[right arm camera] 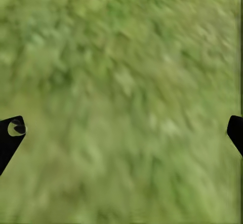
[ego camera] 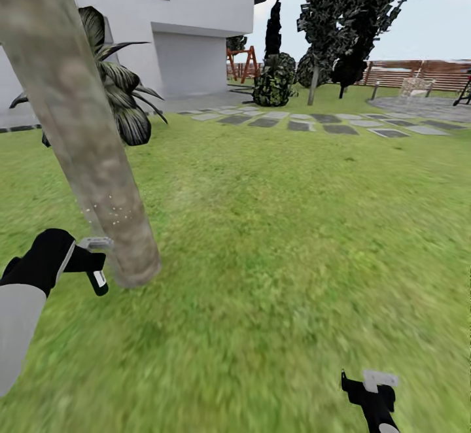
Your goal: In the garden, pick up the pesticide atomizer on the floor and spray pesticide onto both trees until each tree trunk is fully covered.
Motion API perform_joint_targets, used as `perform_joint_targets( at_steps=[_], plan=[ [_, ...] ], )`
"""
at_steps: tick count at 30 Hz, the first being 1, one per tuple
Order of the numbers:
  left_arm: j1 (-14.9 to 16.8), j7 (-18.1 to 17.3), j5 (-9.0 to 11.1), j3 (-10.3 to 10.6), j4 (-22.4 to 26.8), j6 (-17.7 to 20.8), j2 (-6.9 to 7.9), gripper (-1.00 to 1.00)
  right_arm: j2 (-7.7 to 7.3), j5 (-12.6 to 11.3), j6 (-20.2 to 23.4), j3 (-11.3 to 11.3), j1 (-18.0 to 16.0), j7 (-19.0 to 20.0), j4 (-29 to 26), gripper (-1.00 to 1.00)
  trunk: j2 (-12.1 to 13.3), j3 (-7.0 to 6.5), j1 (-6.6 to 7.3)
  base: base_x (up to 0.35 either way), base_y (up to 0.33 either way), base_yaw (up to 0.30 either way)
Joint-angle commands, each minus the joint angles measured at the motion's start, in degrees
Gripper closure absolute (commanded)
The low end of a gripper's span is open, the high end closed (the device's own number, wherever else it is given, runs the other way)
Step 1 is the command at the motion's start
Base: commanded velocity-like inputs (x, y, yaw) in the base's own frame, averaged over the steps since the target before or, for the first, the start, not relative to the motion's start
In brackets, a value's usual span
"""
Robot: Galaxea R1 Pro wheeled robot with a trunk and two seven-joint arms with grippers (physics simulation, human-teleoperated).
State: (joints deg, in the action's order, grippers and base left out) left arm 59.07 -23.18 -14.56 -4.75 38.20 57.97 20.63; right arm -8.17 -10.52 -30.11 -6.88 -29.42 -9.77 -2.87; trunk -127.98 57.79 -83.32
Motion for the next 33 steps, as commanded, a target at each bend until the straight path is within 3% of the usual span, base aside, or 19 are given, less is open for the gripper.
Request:
perform_joint_targets(
  at_steps=[1,8,21,27,33],
  plan=[
    [0.0,-0.6,-0.6,-0.2,0.1,0.2,0.02,1.00,0.00,-0.5,-0.1,-0.5,0.0,-0.1,0.0,-1.00,0.0,0.05,-0.01,0.202,-0.267,0.001],
    [-0.4,-0.5,-4.2,-0.3,-2.6,0.1,0.37,1.00,0.00,-0.5,-0.1,-0.5,0.0,-0.2,0.0,-1.00,0.0,0.16,-0.01,0.279,-0.176,0.069],
    [-0.5,-0.5,-4.5,-0.4,-3.1,0.1,0.46,1.00,0.00,-0.5,-0.1,-0.5,0.0,-0.1,0.0,-1.00,0.0,0.58,-0.01,0.290,-0.005,0.249],
    [-0.6,-0.5,-4.5,-0.3,-3.1,0.0,0.21,1.00,0.00,-0.5,-0.1,-0.5,0.0,-0.2,0.0,-1.00,0.0,0.68,-0.01,0.037,0.000,0.250],
    [-0.7,-0.5,-4.6,-0.5,-3.1,0.0,0.05,1.00,0.00,-0.5,-0.1,-0.5,0.0,-0.2,0.1,-1.00,0.0,0.69,-0.01,0.001,-0.184,0.042]
  ],
)
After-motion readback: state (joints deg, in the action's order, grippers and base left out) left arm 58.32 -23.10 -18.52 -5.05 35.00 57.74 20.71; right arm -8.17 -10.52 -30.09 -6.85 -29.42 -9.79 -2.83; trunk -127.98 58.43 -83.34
